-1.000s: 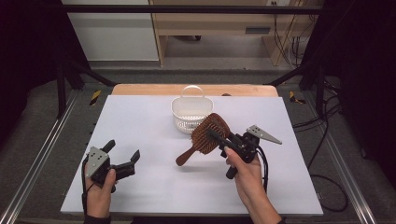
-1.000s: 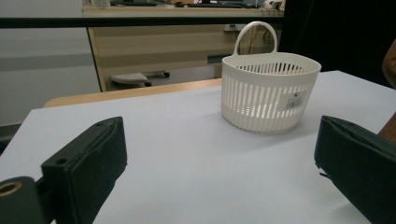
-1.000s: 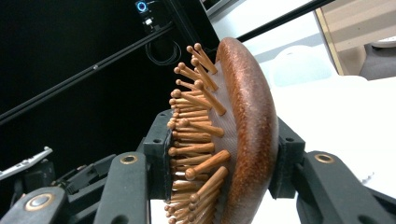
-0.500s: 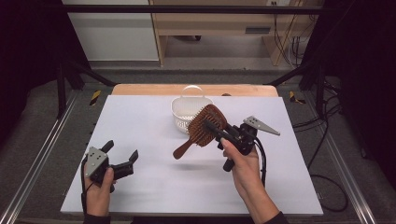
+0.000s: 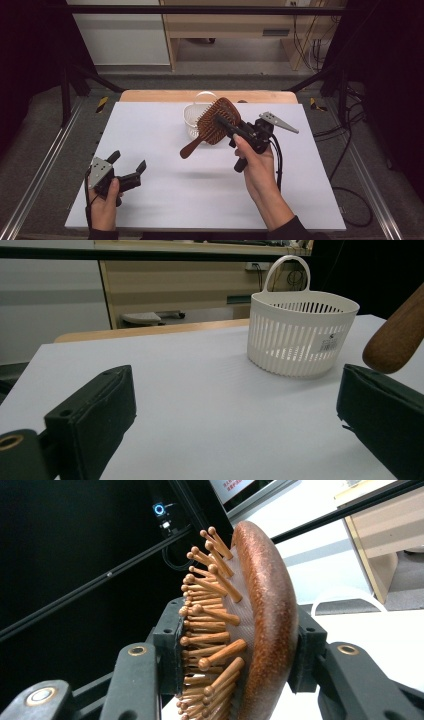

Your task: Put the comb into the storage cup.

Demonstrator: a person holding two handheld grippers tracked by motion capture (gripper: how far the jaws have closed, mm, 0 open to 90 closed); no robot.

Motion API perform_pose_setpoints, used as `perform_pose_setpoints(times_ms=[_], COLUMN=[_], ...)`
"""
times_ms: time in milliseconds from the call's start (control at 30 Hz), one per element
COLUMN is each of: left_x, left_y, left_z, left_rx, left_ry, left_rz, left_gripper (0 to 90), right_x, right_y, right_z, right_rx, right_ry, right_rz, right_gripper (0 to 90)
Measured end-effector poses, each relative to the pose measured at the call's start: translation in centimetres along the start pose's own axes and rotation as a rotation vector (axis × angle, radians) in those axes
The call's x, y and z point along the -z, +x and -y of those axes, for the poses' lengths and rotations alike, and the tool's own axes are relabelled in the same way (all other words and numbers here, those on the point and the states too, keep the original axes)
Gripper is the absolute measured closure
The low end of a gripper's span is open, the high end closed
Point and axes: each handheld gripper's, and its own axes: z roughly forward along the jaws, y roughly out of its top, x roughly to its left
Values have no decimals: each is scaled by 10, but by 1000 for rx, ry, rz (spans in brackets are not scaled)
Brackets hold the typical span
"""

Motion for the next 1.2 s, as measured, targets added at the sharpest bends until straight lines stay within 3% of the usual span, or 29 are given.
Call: perform_pose_setpoints(times_ms=[167, 533, 967, 1200], left_x=[0, 1, 0, -1], left_y=[1, 2, 0, 0], left_z=[0, 0, 0, 0], left_rx=[24, 20, 10, 7], left_ry=[-3, -12, -6, -6], left_rz=[11, -1, 6, 8], left_gripper=[25, 13, 13, 15], right_x=[-7, -29, -48, -51], right_y=[6, 12, 10, 3], right_z=[-9, -30, -48, -54], right_rx=[20, 68, 88, 66], right_ry=[-8, -11, -12, -26], right_rz=[1, 25, 52, 66], right_gripper=[525, 524, 523, 523])
